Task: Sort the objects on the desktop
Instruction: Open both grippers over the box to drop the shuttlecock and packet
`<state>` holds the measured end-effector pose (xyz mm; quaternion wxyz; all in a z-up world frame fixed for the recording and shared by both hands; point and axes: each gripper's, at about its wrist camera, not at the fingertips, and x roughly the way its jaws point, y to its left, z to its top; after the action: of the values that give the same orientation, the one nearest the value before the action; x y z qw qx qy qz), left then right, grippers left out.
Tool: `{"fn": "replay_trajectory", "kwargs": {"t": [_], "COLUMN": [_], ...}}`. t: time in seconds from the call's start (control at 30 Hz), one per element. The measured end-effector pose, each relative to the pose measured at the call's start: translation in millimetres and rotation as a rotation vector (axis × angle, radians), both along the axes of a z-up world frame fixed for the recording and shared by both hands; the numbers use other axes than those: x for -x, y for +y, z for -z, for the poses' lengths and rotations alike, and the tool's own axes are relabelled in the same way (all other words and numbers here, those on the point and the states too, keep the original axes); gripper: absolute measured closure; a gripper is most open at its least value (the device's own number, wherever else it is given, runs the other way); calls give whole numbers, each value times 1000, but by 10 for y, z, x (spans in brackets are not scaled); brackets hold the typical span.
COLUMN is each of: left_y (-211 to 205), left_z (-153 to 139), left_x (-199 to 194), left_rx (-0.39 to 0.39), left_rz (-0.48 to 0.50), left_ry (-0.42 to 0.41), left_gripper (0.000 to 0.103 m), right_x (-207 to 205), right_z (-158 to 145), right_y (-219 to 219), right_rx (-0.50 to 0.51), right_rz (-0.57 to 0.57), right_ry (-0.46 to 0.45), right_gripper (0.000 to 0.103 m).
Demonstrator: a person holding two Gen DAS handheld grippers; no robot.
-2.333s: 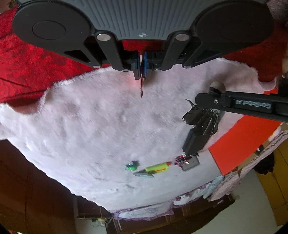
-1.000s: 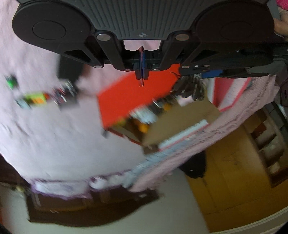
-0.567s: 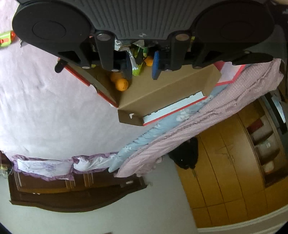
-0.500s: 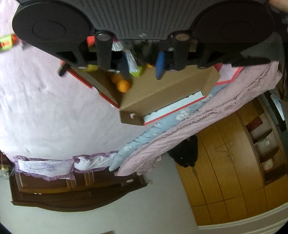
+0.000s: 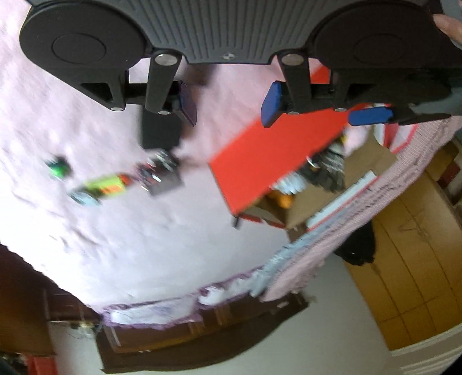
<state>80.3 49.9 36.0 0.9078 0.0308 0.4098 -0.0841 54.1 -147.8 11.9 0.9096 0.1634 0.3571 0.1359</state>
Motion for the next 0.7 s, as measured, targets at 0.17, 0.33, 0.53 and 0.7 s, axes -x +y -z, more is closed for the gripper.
{"fn": "replay_trajectory", "kwargs": {"t": [0.17, 0.33, 0.53, 0.7], "left_y": [-140, -266, -376, -428], "left_z": [228, 486, 688, 786], "left_x": [158, 259, 305, 289], "left_rx": [35, 13, -8, -12], "left_rz": [-4, 14, 44, 53], "left_ry": [70, 143, 200, 217], "left_gripper": [11, 11, 11, 11], "right_x": [269, 489, 608, 605], "right_z": [282, 525, 686, 738], "right_y": [-172, -246, -346, -384], "right_rx": [71, 141, 158, 142], "right_rz": [23, 22, 40, 56], "right_ry": [56, 119, 171, 189], "right_gripper": [48, 48, 48, 48]}}
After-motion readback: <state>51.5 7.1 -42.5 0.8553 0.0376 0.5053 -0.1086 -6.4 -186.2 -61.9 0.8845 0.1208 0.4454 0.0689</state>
